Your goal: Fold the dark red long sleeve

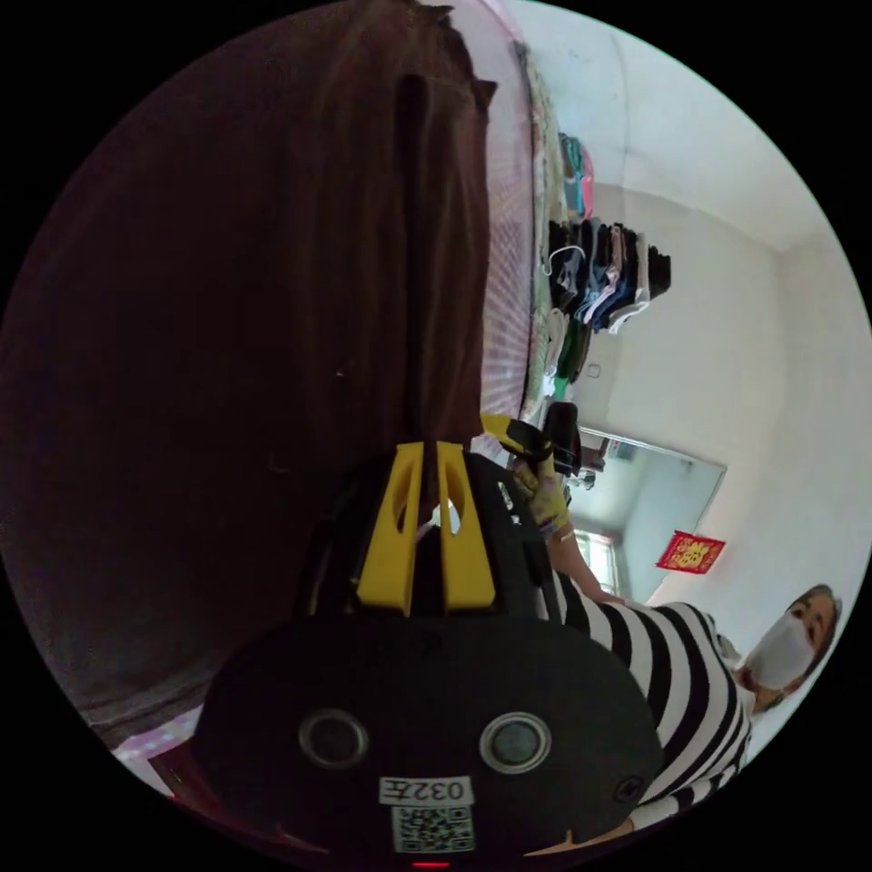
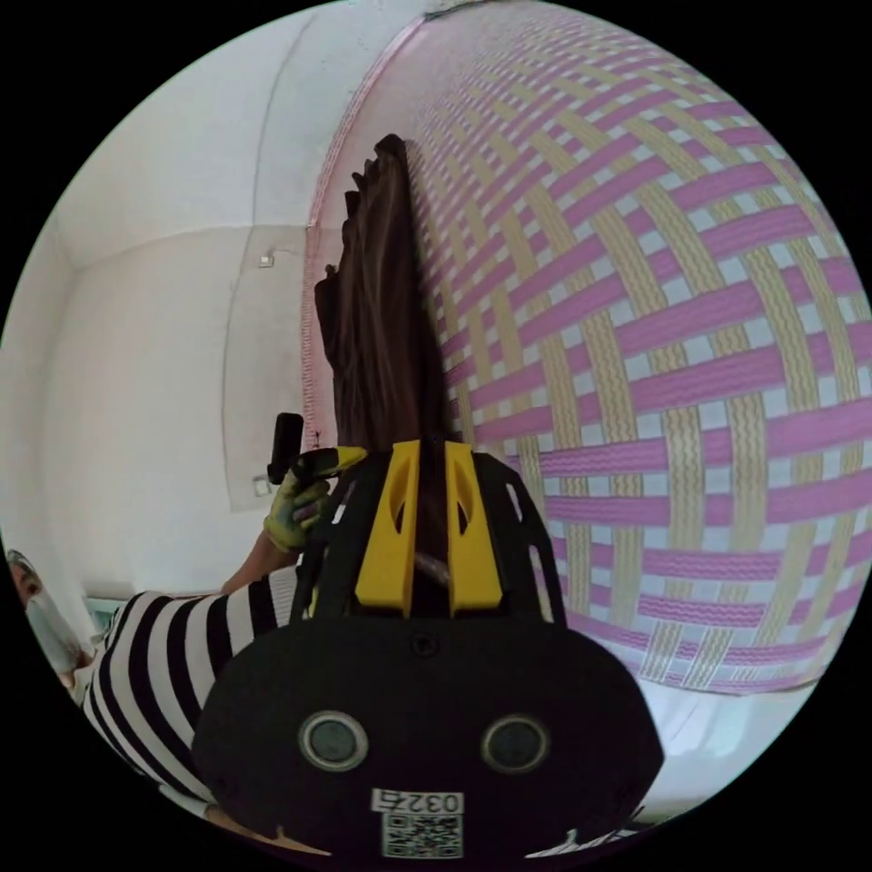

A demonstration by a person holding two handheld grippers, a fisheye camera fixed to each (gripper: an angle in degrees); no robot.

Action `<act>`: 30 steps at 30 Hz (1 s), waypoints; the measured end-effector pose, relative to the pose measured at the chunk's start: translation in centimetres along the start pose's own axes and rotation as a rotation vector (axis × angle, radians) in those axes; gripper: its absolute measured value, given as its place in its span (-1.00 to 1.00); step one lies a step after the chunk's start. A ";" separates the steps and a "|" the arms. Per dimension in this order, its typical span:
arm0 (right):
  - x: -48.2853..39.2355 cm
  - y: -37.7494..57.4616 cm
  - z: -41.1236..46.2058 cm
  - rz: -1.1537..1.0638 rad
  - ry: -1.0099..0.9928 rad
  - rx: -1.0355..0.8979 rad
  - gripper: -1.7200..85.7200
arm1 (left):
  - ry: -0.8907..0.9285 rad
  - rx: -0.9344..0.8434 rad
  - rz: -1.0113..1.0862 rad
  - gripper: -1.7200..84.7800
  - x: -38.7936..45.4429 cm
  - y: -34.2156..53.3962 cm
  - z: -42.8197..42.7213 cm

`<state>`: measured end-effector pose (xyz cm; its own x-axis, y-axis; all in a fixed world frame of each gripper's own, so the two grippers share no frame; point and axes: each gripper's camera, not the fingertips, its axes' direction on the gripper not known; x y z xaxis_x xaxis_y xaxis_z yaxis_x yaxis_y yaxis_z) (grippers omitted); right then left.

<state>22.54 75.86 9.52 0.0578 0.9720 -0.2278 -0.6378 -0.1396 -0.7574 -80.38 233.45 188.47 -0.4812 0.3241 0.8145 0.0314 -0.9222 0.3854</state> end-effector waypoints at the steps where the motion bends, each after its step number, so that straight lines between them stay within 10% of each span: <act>1: -0.2 0.6 -0.1 -0.007 -0.009 0.008 -0.82 | -0.015 0.023 0.045 -0.99 0.9 0.4 -0.4; 30: -4.7 6.2 6.1 -0.208 0.079 -0.039 -0.87 | 0.002 -0.125 0.209 -0.98 1.1 1.1 6.6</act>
<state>13.62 71.62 9.66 0.2454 0.9631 -0.1105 -0.5757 0.0531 -0.8159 -75.11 234.14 192.63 -0.4777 0.1235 0.8698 0.0219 -0.9881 0.1523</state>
